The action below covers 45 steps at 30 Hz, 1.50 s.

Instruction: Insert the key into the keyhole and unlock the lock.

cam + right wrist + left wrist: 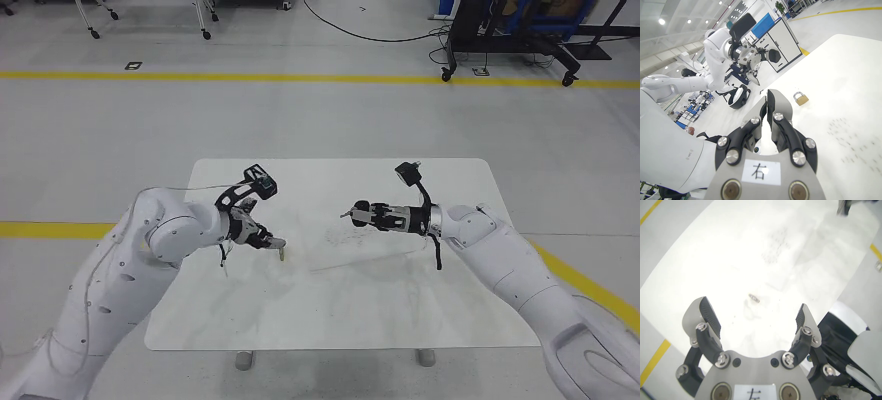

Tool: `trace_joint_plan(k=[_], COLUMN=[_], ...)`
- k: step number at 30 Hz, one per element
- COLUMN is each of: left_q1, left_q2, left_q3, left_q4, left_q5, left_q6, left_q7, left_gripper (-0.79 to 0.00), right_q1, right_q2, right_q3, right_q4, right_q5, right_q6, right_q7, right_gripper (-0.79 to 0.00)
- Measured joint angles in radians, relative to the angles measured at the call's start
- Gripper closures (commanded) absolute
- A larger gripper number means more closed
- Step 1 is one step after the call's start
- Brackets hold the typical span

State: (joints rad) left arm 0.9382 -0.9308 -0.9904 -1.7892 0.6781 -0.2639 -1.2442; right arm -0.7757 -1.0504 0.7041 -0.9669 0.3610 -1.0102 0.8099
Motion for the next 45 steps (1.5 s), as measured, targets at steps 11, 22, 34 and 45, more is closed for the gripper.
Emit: trace_joint_plan(k=[11, 22, 34, 45], left_q1=[0.001, -0.119, -0.178, -0.193], left_q2=[-0.055, -0.150, -0.220, -0.256], left_q3=[0.201, 0.360, 0.404, 0.417], left_q4=[0.037, 0.247, 0.401, 0.467], left_q5=[0.184, 0.201, 0.169, 0.169], left_q6=[0.258, 0.364, 0.438, 0.437], left_q7=[0.009, 0.068, 0.104, 0.106], left_gripper=[-0.785, -0.591, -0.360, 0.000], right_q1=[0.000, 0.000, 0.000, 0.000], right_q2=[0.000, 0.000, 0.000, 0.000], right_q3=[0.000, 0.000, 0.000, 0.000], right_q4=[0.000, 0.000, 0.000, 0.000], right_q5=[0.000, 0.000, 0.000, 0.000], right_q6=[0.000, 0.000, 0.000, 0.000], right_q7=[0.000, 0.000, 0.000, 0.000], right_gripper=[0.000, 0.000, 0.000, 0.000])
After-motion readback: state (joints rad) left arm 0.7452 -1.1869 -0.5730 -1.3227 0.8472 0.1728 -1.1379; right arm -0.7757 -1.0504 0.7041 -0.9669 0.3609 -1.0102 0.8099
